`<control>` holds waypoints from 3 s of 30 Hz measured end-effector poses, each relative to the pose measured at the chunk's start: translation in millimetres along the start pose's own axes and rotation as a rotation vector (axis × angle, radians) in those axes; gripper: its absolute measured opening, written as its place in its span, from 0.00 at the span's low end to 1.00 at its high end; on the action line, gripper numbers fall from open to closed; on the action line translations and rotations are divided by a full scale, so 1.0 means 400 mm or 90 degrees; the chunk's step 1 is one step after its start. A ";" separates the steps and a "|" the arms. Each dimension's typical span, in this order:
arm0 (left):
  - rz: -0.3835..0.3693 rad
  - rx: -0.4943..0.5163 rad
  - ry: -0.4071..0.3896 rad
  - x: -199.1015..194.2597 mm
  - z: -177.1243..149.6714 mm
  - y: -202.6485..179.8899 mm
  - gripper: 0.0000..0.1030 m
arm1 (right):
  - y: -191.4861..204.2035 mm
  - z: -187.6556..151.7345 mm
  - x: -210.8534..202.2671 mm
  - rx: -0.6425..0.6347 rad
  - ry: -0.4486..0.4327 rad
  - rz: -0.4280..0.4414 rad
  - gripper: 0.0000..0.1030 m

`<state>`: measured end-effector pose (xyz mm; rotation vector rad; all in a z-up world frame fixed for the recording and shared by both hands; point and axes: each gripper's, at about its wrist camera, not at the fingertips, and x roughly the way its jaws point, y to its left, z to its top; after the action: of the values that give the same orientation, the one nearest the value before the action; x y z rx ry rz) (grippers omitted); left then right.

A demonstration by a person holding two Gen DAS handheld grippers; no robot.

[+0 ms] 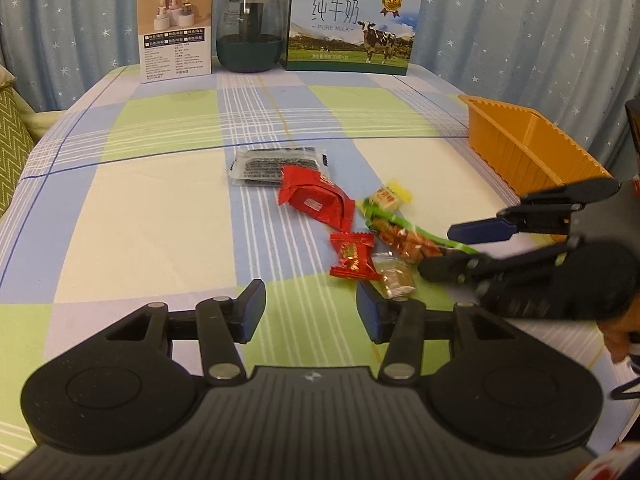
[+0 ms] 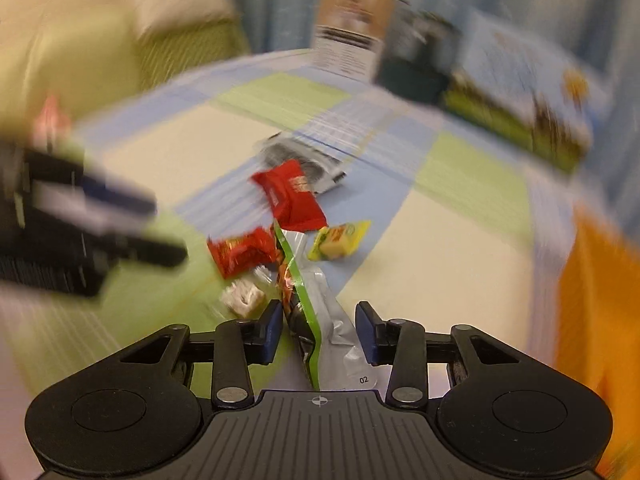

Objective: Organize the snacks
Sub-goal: 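Grasp the green-edged snack stick with the right tool and lift it, then close the left tool on the clear-wrapped brown snack while the right tool holds the stick, then carry both held snacks over the orange tray with both tools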

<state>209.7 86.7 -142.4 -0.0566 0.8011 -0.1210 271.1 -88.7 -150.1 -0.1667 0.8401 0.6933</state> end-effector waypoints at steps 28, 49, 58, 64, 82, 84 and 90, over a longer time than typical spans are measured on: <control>-0.047 0.029 -0.007 0.031 -0.006 -0.071 0.45 | -0.151 -0.010 -0.038 0.311 -0.044 0.070 0.32; -0.046 0.085 -0.001 0.085 -0.017 -0.150 0.38 | -0.146 -0.004 -0.059 0.310 -0.063 0.061 0.22; -0.027 0.077 -0.002 0.085 -0.018 -0.148 0.20 | -0.097 -0.001 -0.035 0.205 -0.046 0.022 0.22; -0.033 0.066 0.005 0.070 -0.024 -0.149 0.18 | -0.089 0.002 -0.042 0.196 -0.046 0.016 0.22; -0.020 0.018 -0.019 -0.010 -0.004 -0.134 0.18 | -0.070 -0.027 -0.145 0.232 -0.099 -0.008 0.22; -0.014 0.010 -0.022 -0.023 -0.002 -0.139 0.18 | -0.062 -0.039 -0.167 0.237 -0.100 -0.015 0.22; 0.002 -0.010 -0.029 -0.079 0.003 -0.172 0.18 | -0.040 -0.071 -0.251 0.253 -0.112 -0.033 0.22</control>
<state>182.6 22.5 -112.3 -0.0730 0.7571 -0.1108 216.6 -162.1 -97.5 0.2269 0.7845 0.4733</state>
